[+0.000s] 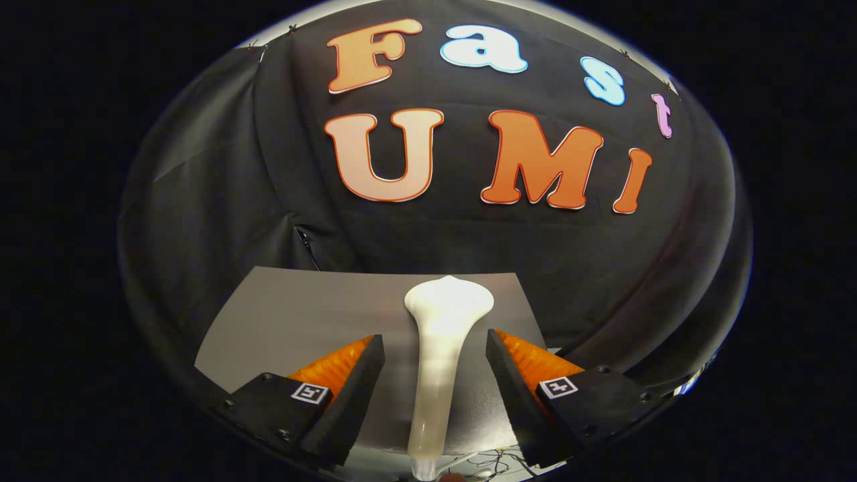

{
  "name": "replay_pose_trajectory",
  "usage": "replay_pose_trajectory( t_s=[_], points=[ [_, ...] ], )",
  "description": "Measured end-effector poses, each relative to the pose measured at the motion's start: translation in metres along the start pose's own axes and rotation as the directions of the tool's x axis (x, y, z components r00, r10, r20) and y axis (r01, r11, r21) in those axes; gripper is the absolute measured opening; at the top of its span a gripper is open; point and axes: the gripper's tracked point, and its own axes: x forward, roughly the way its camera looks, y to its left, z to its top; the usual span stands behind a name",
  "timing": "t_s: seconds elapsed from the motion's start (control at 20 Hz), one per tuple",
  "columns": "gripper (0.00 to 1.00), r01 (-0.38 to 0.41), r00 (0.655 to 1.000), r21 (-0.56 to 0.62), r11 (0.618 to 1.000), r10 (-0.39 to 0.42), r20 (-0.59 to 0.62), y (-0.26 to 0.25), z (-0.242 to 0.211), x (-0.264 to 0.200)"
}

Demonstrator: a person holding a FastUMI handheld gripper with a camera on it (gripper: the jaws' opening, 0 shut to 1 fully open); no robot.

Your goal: Iron the clothes twice with a garment steamer, once on the left side and once on the right side.

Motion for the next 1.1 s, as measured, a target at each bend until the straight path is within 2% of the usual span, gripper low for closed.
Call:
replay_pose_trajectory(
  t_s=[0.35,0.55,0.7,0.95,1.0,1.1],
  points=[
    [0.98,0.005,0.991,0.047,0.999,0.001,-0.131,-0.006,-0.018,0.045],
    [0.98,0.023,0.985,0.014,1.0,-0.02,-0.174,-0.008,-0.024,0.06],
    [0.86,0.032,0.975,0.006,0.999,-0.029,-0.222,-0.01,-0.033,0.067],
    [0.8,0.04,0.965,0.016,0.999,-0.034,-0.261,-0.013,-0.041,0.075],
    [0.74,0.038,0.964,0.019,0.999,-0.032,-0.265,-0.013,-0.042,0.077],
    [0.71,0.031,0.964,0.026,0.999,-0.023,-0.266,-0.013,-0.041,0.074]
  ],
)
